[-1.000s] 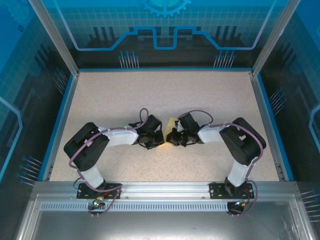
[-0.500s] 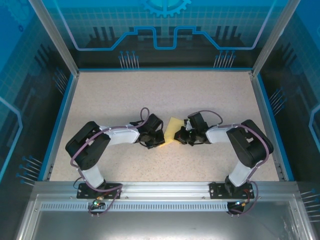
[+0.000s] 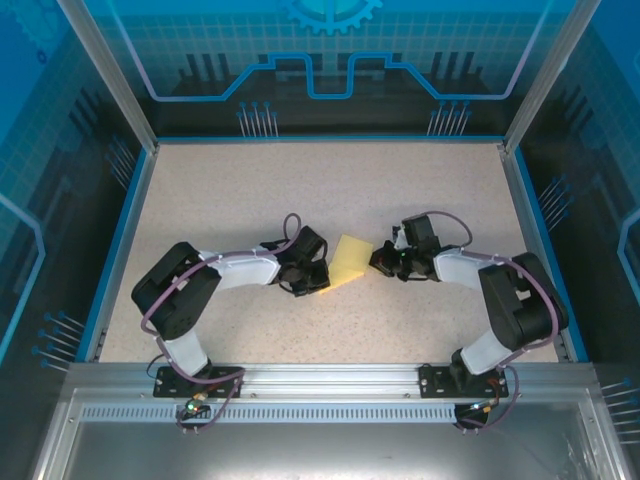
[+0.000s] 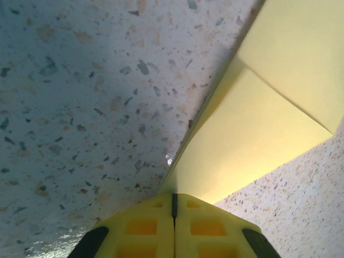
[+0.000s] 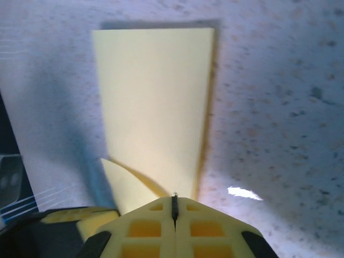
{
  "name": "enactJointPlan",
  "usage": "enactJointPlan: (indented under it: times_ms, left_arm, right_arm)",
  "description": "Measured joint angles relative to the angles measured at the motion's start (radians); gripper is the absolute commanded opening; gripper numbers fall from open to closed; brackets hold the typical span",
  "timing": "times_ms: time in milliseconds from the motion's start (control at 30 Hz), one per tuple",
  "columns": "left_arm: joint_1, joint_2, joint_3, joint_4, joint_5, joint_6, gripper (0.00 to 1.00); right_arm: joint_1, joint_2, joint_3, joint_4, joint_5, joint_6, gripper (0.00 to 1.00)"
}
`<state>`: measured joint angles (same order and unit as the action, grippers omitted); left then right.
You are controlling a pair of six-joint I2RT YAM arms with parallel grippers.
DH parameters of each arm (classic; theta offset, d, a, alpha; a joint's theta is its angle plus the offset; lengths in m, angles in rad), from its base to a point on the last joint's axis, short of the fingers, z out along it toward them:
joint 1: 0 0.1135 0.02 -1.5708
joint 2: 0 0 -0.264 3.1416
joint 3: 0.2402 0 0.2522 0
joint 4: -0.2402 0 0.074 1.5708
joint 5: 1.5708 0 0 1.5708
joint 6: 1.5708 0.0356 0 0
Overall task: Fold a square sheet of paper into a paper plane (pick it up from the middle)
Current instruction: Third fold the triangle at the center of the table, then fourth fold the wing at the center of the table.
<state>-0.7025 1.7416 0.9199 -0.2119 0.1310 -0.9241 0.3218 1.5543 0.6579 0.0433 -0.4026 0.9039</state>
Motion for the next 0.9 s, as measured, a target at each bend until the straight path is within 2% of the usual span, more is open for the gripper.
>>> enactJointPlan:
  times_ms: [133, 233, 533, 900]
  left_arm:
    - [0.0, -0.006, 0.064, -0.026, 0.013, 0.056, 0.18]
    - [0.0, -0.015, 0.114, -0.018, 0.016, 0.085, 0.17]
    - [0.0, 0.05, 0.16, -0.028, -0.006, 0.116, 0.09]
    - [0.0, 0.124, 0.183, -0.077, -0.077, 0.121, 0.04]
  right_arm:
    - [0.0, -0.055, 0.003, -0.014, -0.029, -0.014, 0.37]
    - [0.0, -0.066, -0.002, -0.017, -0.059, -0.016, 0.46]
    - [0.002, -0.002, -0.037, 0.026, -0.15, 0.02, 0.47]
    - [0.034, 0.065, -0.023, 0.051, -0.159, 0.035, 0.48]
